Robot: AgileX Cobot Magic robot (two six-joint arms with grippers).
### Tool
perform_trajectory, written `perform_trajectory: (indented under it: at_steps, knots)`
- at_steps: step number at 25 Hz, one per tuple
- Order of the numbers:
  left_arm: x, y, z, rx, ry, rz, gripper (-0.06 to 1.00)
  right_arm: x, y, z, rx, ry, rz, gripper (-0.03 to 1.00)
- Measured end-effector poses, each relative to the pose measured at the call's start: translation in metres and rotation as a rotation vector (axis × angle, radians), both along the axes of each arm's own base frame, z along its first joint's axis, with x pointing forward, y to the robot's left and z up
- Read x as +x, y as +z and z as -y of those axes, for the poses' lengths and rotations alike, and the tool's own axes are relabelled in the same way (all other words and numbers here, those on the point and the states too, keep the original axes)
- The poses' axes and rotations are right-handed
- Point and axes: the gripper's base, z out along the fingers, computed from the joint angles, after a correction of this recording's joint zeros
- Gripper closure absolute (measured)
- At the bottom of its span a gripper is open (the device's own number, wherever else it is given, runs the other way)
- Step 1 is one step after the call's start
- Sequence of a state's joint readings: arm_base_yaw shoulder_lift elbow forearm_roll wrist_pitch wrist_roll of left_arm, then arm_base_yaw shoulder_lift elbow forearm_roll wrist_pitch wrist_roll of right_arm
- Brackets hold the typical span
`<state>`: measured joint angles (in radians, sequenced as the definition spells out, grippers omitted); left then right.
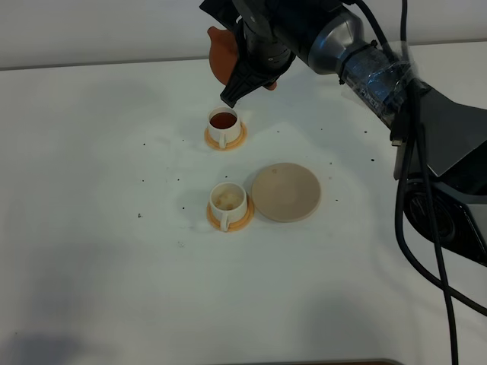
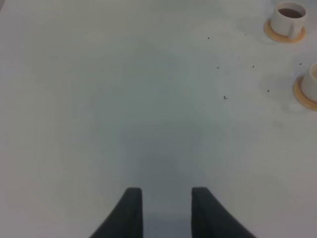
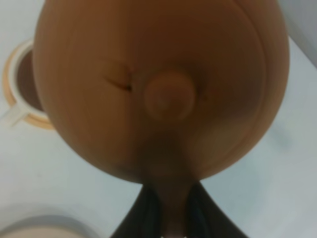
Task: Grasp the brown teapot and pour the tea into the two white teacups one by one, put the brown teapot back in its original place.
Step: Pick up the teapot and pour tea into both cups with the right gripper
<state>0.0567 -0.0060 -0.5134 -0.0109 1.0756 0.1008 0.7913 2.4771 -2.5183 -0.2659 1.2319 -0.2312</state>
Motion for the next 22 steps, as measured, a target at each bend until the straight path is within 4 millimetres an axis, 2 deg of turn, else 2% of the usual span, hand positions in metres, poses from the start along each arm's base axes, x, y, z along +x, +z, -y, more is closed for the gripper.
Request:
perform_trajectory:
  at_steps: [4,10,15,22]
  knots:
    - [0.000,0.000,0.000,0.000,0.000,0.000,0.70,-0.003,-0.001,0.001,0.010,-0.014,-0.021,0.88]
    - [0.000,0.000,0.000,0.000,0.000,0.000,0.70,-0.016,-0.007,0.019,-0.038,-0.035,-0.125,0.88]
    - [0.000,0.000,0.000,0.000,0.000,0.000,0.70,-0.016,-0.030,0.028,-0.066,-0.038,-0.219,0.88]
    - [0.000,0.000,0.000,0.000,0.000,0.000,0.70,-0.015,-0.053,0.026,-0.082,-0.016,-0.275,0.88]
